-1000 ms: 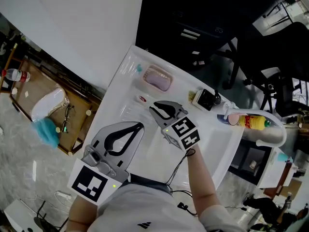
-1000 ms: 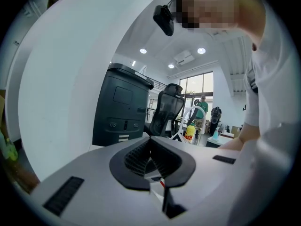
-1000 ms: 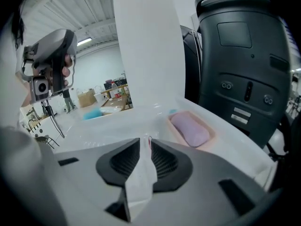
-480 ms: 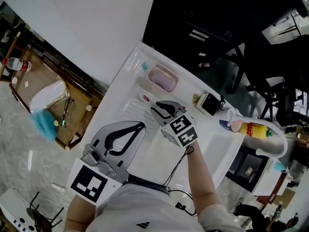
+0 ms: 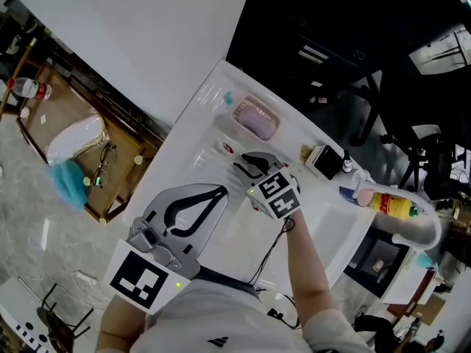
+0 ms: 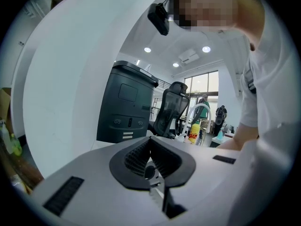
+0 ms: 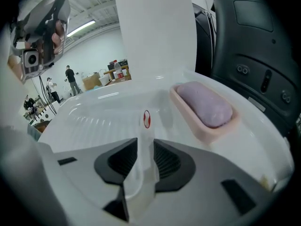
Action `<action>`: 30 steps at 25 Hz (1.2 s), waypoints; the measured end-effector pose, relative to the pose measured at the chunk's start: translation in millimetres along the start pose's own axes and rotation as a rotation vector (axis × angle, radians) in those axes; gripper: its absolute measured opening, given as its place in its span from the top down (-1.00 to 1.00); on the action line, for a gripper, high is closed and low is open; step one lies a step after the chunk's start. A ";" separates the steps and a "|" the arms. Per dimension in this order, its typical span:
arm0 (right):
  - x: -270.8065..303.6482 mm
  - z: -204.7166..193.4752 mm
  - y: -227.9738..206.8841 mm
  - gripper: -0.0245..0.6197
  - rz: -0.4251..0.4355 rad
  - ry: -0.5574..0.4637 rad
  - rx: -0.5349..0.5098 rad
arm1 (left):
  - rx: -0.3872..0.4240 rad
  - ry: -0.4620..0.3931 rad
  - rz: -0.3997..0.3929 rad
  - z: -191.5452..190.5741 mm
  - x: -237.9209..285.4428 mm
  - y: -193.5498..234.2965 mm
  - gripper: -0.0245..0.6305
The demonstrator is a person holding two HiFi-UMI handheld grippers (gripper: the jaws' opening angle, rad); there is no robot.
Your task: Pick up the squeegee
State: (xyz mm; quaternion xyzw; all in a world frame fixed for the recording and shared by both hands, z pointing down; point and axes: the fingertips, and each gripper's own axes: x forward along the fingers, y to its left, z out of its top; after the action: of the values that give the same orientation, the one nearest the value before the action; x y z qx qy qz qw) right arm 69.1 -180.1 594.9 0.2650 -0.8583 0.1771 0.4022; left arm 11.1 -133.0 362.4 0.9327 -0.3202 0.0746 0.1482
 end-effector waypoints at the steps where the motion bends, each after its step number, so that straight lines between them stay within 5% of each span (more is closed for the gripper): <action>1: 1.4 -1.3 -0.5 0.57 0.000 0.008 -0.003 | -0.002 0.000 0.002 0.2 0.1 0.7 0.89; 19: 9.7 -8.5 -2.2 0.60 -0.017 0.053 -0.026 | 0.005 0.004 0.004 1.9 0.7 4.2 0.89; 30: -19.1 10.6 -1.6 0.60 -0.061 -0.073 0.058 | 0.023 -0.006 -0.029 13.8 1.9 -5.6 0.89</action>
State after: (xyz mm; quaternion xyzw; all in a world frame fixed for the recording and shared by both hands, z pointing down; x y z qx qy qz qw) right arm 74.0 -180.9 573.6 0.3086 -0.8585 0.1797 0.3680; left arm 16.6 -134.4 348.5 0.9392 -0.3059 0.0735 0.1377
